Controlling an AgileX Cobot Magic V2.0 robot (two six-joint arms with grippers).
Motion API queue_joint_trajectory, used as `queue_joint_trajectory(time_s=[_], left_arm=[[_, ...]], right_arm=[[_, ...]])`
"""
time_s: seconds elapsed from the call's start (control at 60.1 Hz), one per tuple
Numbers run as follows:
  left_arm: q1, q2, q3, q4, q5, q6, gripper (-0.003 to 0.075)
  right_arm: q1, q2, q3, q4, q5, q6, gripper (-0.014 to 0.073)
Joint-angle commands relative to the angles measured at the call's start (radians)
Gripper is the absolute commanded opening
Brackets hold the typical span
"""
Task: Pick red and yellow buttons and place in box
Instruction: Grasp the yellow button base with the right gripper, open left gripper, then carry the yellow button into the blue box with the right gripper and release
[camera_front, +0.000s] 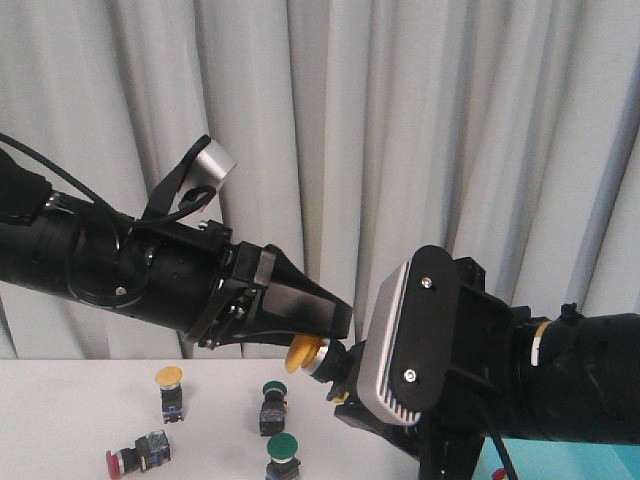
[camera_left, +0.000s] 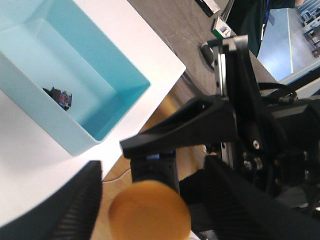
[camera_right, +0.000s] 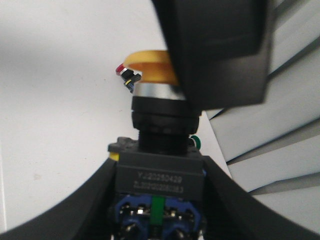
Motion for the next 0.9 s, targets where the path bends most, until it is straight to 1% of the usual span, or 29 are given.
queue_joint_trajectory(time_s=[0.0,0.116,0.25,0.333,0.416,0.499,0.566,0.616,0.665,0.715,0.749,0.765,0.848,0.882], left_arm=[[-0.004,-0.045,-0.034,-0.074,-0.045,0.038,0.0521],[-0.004,-0.045,-0.034,-0.073,-0.099,0.044,0.0528],[0.003,-0.046,-0.034,-0.055,-0.178,0.109,0.0512],[0.018,-0.046,-0.035,0.005,-0.233,0.117,0.0491],[0.041,-0.046,-0.035,0.144,-0.257,0.115,0.0449],[0.06,-0.046,-0.035,0.307,-0.254,0.085,0.0387],[0.068,-0.046,-0.035,0.472,-0.24,0.008,0.0305],[0.068,-0.046,-0.035,0.599,-0.223,-0.08,0.0221],[0.068,-0.046,-0.035,0.699,-0.208,-0.148,0.0139],[0.068,-0.046,-0.035,0.781,-0.195,-0.184,0.0048],[0.068,-0.046,-0.035,0.824,-0.191,-0.192,0.0006],[0.068,-0.046,-0.035,0.838,-0.189,-0.195,-0.0009],[0.068,-0.046,-0.035,0.893,-0.184,-0.202,-0.0008],[0.068,-0.046,-0.035,0.899,-0.184,-0.202,-0.0008]], right_arm=[[0.001,-0.021,-0.031,0.01,-0.042,0.003,0.003],[0.001,-0.021,-0.031,0.01,-0.023,0.01,0.0031],[0.001,-0.024,-0.031,0.009,-0.018,0.037,0.0033],[0.0,-0.035,-0.031,-0.001,-0.053,0.079,0.0033],[0.0,-0.05,-0.031,-0.046,-0.111,0.154,0.0033],[-0.004,-0.064,-0.031,-0.137,-0.182,0.259,0.0033],[-0.023,-0.071,-0.031,-0.237,-0.232,0.376,0.0033],[-0.052,-0.072,-0.031,-0.299,-0.258,0.473,0.0034],[-0.102,-0.072,-0.031,-0.36,-0.271,0.599,0.0034],[-0.157,-0.069,-0.031,-0.406,-0.273,0.709,0.0036],[-0.193,-0.065,-0.031,-0.429,-0.271,0.787,0.0036],[-0.212,-0.062,-0.031,-0.446,-0.269,0.816,0.0036],[-0.346,-0.04,-0.031,-0.504,-0.255,0.97,0.0038],[-0.386,-0.029,-0.031,-0.518,-0.244,1.012,0.0038]])
